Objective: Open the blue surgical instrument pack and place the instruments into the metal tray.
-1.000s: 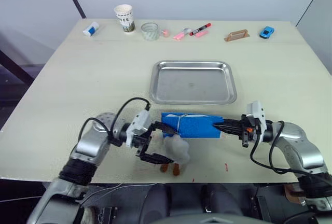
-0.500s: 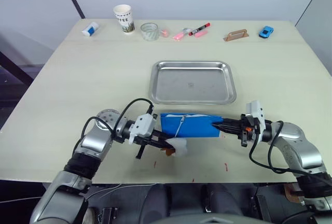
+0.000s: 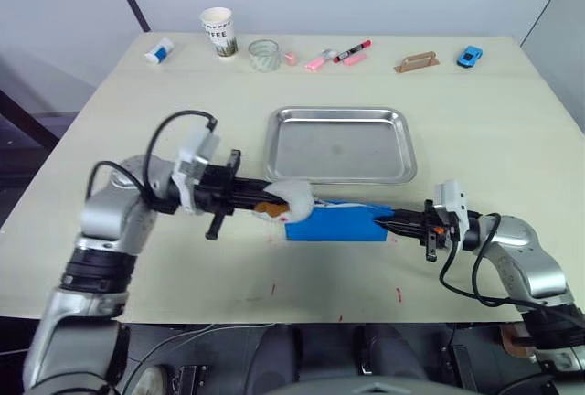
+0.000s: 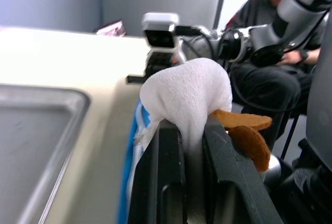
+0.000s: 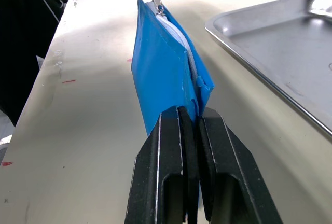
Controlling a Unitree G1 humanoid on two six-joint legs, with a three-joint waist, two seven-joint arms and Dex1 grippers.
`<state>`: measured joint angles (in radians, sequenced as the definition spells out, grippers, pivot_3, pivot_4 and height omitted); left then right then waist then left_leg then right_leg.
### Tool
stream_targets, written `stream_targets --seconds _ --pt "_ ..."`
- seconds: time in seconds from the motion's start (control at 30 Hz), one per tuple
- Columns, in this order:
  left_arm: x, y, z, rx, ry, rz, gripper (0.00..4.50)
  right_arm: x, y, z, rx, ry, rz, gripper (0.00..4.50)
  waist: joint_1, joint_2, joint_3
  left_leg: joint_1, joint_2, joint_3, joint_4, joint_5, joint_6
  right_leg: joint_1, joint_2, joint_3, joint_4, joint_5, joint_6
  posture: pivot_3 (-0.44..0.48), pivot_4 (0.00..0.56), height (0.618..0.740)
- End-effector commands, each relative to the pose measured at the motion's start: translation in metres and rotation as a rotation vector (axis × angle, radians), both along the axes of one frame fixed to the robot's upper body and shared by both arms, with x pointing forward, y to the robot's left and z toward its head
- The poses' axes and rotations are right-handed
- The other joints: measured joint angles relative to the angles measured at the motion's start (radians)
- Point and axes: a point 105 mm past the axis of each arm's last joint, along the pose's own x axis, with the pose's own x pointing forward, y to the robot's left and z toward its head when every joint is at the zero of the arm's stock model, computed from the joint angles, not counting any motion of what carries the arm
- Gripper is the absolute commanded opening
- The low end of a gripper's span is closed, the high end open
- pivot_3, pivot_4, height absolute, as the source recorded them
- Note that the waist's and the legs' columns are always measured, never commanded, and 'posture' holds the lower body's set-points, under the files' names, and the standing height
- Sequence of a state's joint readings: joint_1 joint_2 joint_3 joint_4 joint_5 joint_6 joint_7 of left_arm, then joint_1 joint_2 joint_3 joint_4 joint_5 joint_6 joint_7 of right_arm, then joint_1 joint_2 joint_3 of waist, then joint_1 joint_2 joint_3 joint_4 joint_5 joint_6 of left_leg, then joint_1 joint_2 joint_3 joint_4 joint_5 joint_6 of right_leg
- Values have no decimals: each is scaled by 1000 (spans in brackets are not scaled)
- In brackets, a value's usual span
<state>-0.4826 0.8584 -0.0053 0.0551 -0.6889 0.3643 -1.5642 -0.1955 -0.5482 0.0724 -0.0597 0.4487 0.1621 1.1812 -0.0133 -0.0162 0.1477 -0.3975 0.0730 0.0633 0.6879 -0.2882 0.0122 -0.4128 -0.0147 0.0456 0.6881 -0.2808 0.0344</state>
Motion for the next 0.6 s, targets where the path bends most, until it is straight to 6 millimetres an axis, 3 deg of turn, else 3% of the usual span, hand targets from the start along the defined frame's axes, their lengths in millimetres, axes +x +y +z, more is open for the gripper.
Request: stream_targets --seconds 0.03,0.27,0.4,0.6 --pt "1 25 -2 77 -15 55 101 0 -5 8 8 -46 -5 0 0 0 0 0 0 0 0 0 0 0 0 0 0 0 0 0 150 718" --pt "6 43 -13 106 -13 144 101 -2 -8 13 31 -55 1 0 7 0 1 0 0 1 0 0 0 0 -1 0 0 0 0 0 150 718" --pt "3 63 -32 115 70 225 101 -1 -10 20 72 -59 -7 0 0 0 1 0 0 1 0 0 0 0 -1 0 0 0 0 0 150 718" --pt "-3 75 -48 105 150 278 101 -2 -10 34 153 -61 -5 0 3 -2 2 0 0 1 0 0 0 -1 -1 0 0 0 0 0 150 718"
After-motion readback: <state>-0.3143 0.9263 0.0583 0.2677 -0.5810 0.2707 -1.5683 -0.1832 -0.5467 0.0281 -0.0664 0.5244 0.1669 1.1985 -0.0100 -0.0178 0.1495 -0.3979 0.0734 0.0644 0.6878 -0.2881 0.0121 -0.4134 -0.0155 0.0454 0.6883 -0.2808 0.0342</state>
